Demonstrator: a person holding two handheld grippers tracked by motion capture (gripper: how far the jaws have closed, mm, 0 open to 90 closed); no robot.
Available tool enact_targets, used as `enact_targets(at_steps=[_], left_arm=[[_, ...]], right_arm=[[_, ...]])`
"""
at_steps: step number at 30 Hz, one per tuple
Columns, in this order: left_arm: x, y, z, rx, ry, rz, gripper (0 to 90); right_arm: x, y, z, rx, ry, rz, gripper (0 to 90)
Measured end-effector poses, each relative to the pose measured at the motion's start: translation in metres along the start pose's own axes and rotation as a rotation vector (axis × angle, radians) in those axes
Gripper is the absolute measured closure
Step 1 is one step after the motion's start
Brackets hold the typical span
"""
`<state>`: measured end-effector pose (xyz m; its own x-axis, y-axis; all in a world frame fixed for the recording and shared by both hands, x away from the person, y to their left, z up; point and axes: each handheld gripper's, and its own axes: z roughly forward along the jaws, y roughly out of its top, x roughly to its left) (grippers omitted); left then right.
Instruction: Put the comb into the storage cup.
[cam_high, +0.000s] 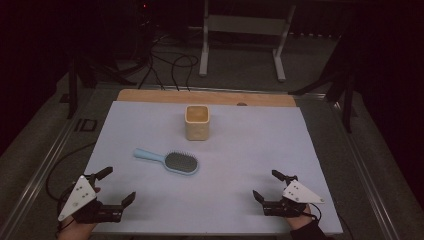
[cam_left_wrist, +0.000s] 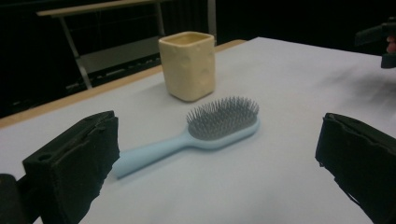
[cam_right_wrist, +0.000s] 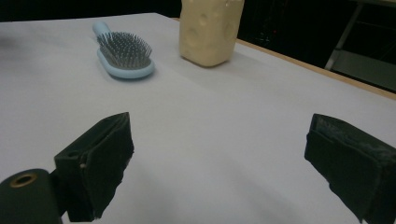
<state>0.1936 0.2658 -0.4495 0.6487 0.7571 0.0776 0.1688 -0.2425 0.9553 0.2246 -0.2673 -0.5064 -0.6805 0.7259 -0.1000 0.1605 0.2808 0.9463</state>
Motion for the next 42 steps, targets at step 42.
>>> enact_targets(at_steps=[42], left_arm=[[0.049,0.047,0.048,0.172,0.014,-0.035,0.0]], right_arm=[[0.001,0.001,0.001,-0.003,0.018,-0.002,7.5]])
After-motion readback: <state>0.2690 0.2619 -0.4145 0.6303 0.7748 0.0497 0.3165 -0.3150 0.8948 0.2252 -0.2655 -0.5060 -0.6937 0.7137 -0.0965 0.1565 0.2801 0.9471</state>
